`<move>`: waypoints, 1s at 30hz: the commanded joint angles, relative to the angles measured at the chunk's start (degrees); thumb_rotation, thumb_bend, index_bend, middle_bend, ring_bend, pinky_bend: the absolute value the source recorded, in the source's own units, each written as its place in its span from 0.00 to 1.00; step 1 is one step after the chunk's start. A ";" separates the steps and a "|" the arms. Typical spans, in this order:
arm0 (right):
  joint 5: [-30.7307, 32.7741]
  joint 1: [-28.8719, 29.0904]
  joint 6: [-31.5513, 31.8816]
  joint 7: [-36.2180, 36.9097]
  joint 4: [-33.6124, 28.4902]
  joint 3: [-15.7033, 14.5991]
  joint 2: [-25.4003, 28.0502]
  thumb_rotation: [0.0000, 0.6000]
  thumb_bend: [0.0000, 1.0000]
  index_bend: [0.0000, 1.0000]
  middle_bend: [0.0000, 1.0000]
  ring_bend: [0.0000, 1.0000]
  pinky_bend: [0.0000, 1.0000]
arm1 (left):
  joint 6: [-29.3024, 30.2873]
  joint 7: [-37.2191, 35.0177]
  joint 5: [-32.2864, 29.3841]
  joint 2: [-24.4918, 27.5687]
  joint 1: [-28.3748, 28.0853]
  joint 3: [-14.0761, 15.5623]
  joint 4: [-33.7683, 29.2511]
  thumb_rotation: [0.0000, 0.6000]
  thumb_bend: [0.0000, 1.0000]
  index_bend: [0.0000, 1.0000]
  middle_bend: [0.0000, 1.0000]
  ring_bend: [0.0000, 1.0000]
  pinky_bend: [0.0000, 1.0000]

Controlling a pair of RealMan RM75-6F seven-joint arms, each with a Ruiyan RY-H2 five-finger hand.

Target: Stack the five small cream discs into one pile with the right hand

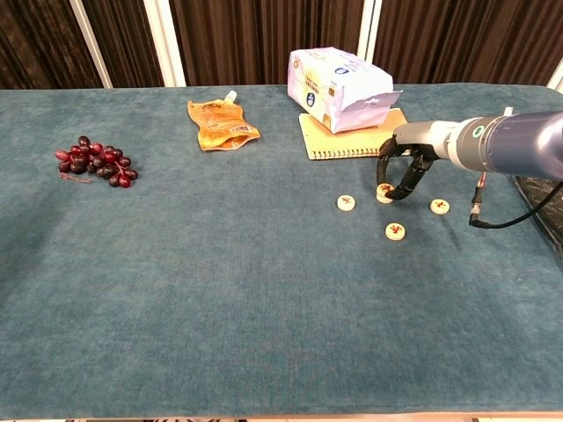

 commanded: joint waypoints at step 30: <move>-5.53 2.23 5.99 -0.93 -5.81 1.76 -3.36 1.00 0.41 0.34 0.00 0.00 0.00 | -0.24 -0.06 -0.41 0.19 0.00 -0.11 -0.26 1.00 0.62 0.15 0.00 0.00 0.00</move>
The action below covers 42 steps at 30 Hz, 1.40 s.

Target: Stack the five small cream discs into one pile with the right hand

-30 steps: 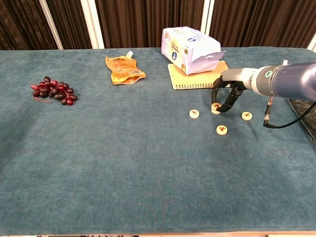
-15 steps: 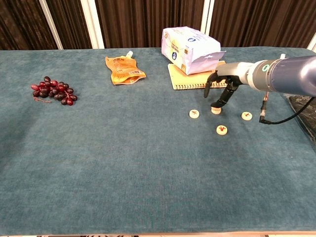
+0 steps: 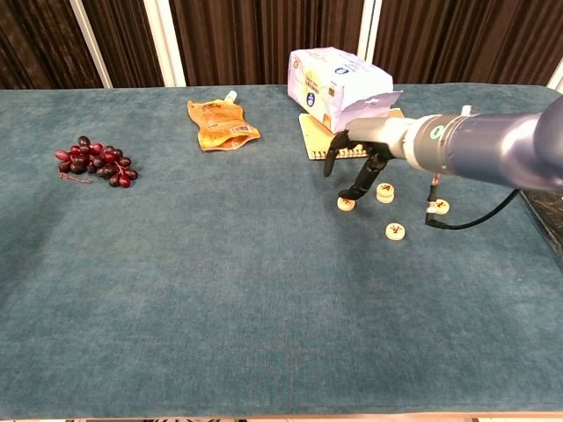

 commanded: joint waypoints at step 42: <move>-3.78 -2.87 -1.36 0.85 5.53 -0.22 -3.30 1.00 0.41 0.42 0.00 0.00 0.00 | 0.00 0.10 -0.16 0.04 -0.03 -0.12 0.14 1.00 0.62 0.16 0.00 0.00 0.00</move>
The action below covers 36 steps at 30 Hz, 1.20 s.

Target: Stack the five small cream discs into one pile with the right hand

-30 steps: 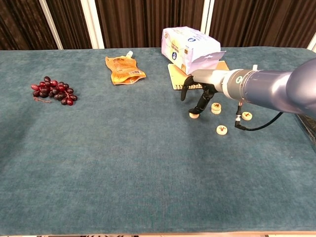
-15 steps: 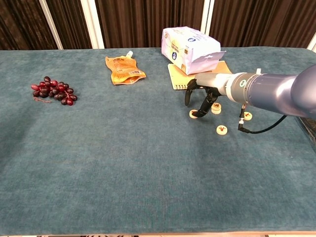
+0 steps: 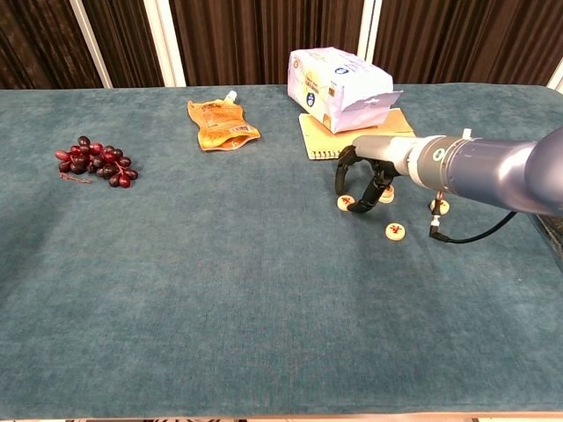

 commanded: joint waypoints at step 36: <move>-2.66 -1.38 -1.30 1.71 2.92 1.33 -1.67 1.00 0.41 0.47 0.00 0.00 0.00 | -0.17 0.21 0.18 -0.07 -0.05 0.20 -0.01 1.00 0.62 0.16 0.00 0.00 0.00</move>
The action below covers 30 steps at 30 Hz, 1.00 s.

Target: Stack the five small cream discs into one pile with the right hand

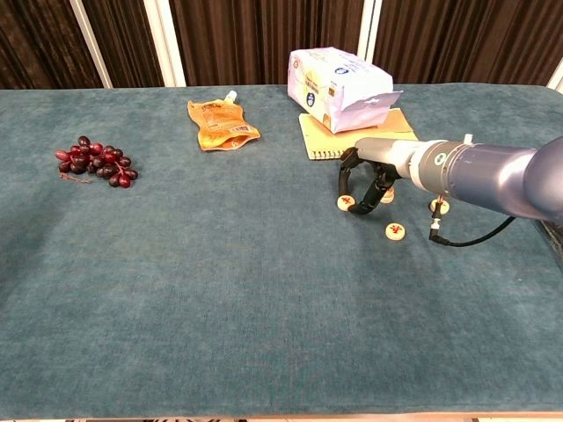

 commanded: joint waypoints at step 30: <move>-0.19 -0.09 -0.41 0.30 0.23 0.92 -0.18 1.00 0.41 0.52 0.00 0.00 0.00 | 0.09 -0.10 -0.11 0.06 0.01 -0.11 -0.06 1.00 0.62 0.16 0.00 0.00 0.00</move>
